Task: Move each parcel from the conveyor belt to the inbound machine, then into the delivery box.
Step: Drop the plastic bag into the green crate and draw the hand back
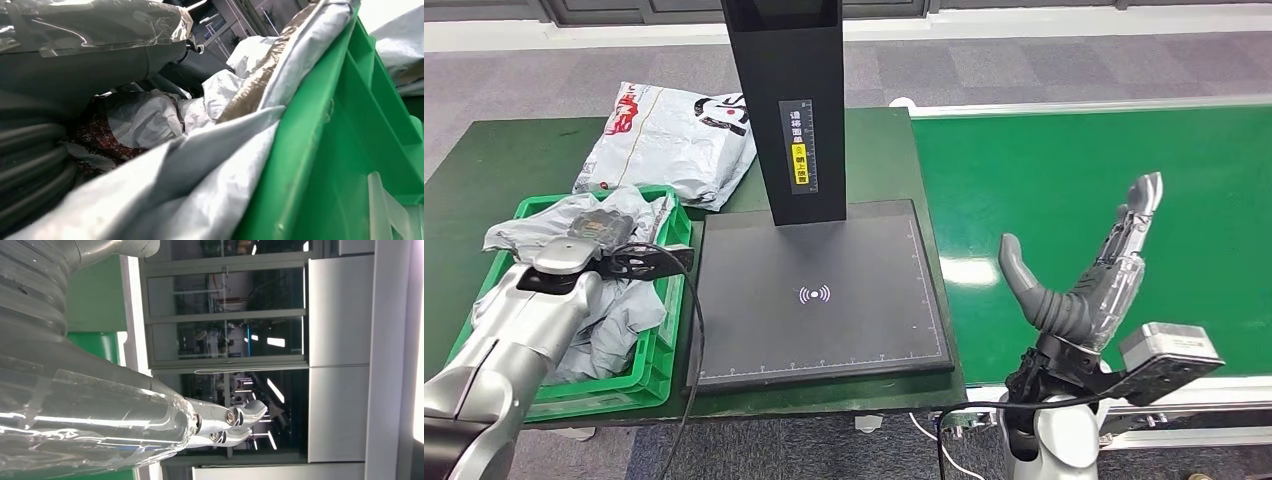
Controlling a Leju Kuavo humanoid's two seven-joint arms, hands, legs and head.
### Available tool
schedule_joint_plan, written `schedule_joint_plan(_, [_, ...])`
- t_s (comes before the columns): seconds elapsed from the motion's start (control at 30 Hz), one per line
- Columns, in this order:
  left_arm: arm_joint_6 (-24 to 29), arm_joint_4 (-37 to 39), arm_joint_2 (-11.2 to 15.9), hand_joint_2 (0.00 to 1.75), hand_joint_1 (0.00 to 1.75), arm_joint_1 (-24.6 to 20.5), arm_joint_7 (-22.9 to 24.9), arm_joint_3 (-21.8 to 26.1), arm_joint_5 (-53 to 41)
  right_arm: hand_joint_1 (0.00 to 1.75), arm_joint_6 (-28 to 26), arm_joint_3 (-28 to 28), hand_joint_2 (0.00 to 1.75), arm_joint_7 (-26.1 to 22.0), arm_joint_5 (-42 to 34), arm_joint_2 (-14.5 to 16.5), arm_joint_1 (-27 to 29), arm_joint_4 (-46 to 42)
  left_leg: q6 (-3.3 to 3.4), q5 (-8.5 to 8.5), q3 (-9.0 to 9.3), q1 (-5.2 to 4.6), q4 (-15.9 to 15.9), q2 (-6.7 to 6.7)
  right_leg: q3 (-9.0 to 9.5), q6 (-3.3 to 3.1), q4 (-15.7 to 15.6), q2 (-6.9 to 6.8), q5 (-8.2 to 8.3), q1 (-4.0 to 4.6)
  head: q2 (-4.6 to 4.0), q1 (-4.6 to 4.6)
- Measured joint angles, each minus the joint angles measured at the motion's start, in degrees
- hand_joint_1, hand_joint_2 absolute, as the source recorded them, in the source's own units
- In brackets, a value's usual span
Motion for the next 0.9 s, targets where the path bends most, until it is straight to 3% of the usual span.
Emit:
schedule_joint_plan(0.37, [-0.20, 1.45, -0.34, 1.75, 1.75, -0.28, -0.07, 0.00, 0.02, 0.00, -0.04, -0.01, 1.75, 0.00, -0.01, -0.35, -0.08, 0.56, 0.00, 0.00, 0.00, 0.00, 0.00, -0.01, 0.01, 0.00, 0.00, 0.00, 0.00, -0.01, 0.00, 0.00])
schedule_joint_plan(0.53, [-3.35, 1.88, -0.51, 1.75, 1.73, -0.81, -1.66, 0.00, 0.31, 0.00, -1.20, 0.02, 1.75, -0.16, -0.51, -0.72, -0.16, 0.84, 0.00, 0.00, 0.00, 0.00, 0.00, -0.01, 0.01, 0.00, 0.00, -0.01, 0.00, -0.01, 0.00, -0.01])
schedule_joint_plan(0.63, [-6.68, 2.13, -0.52, 1.75, 0.46, -1.36, -5.16, 0.00, 1.65, 0.00, -1.97, 0.07, 1.75, -0.37, -0.93, -1.07, -0.39, 1.22, 0.00, 0.00, 0.00, 0.00, 0.00, -0.03, 0.02, 0.00, 0.00, -0.02, 0.00, -0.01, 0.00, 0.00])
schedule_joint_plan(0.67, [-7.90, 2.19, -0.47, 1.31, 0.03, -1.58, -6.71, 0.00, 2.21, 0.00, -2.20, 0.09, 1.75, -0.43, -1.08, -1.21, -0.53, 1.39, 0.00, 0.00, -0.01, 0.00, 0.00, -0.07, 0.02, 0.00, 0.00, -0.03, 0.00, -0.01, 0.00, 0.00])
schedule_joint_plan(0.77, [-10.81, 2.25, -0.13, 0.00, 0.00, -2.27, -10.74, 0.00, 4.38, 0.00, -2.76, 0.17, 1.75, -0.73, -1.50, -1.62, -0.79, 1.84, 0.04, 0.03, -0.01, 0.00, 0.00, -0.23, 0.06, -0.01, 0.00, -0.16, -0.02, -0.02, 0.00, 0.00])
schedule_joint_plan(0.9, [-16.10, 1.91, 1.22, 0.00, 0.00, -4.25, -15.82, 0.00, 10.31, 0.00, -2.86, 0.23, 1.75, -1.15, -2.11, -2.29, -0.38, 1.96, 0.10, 0.09, -0.08, 0.00, 0.01, -0.45, 0.07, -0.02, 0.00, -0.39, -0.03, -0.01, 0.00, -0.01])
